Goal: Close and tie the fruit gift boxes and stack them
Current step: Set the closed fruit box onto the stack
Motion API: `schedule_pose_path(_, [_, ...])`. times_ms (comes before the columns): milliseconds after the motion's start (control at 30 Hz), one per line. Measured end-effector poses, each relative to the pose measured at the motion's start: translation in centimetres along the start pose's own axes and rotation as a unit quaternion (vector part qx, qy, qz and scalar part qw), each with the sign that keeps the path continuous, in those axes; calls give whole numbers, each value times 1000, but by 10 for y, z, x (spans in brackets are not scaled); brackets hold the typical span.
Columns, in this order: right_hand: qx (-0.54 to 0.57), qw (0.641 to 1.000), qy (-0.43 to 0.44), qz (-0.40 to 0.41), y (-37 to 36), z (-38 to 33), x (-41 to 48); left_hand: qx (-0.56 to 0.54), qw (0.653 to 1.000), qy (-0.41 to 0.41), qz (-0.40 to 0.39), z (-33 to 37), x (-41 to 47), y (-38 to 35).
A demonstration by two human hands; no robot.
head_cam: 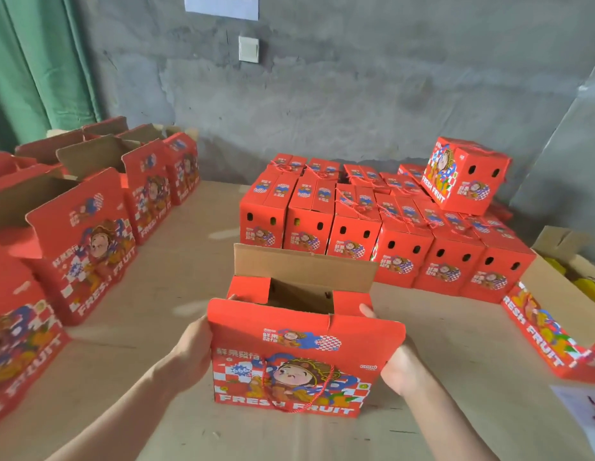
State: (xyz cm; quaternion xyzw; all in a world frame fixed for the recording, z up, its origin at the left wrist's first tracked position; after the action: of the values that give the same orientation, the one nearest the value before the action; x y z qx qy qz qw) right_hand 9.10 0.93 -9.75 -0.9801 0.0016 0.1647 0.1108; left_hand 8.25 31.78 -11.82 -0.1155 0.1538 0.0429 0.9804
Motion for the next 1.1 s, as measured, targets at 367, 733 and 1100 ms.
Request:
schedule_pose_path(367, [143,984,99,34,36,-14,-15,-43,989,-72,118,5,-33,-2])
schedule_pose_path(733, [-152,967,204,1,22,-23,-33,152,977,-115,96,46,-40,-17])
schedule_pose_path(1100, [-299,907,267,132,20,-36,-13,277,921,-136,237,57,-13,-4])
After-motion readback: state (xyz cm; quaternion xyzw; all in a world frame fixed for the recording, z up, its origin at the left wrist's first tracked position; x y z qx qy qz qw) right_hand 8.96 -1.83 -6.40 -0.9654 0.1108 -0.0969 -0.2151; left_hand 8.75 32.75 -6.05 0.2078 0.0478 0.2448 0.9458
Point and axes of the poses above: each hand's wrist, its own x-axis towards the middle knuckle, its own y-axis out of the back of the hand, z = x × y, the point moved 9 cm from there along x, towards the middle knuckle, and after that the axes turned 1 degree about -z, right-handed, at the moved point
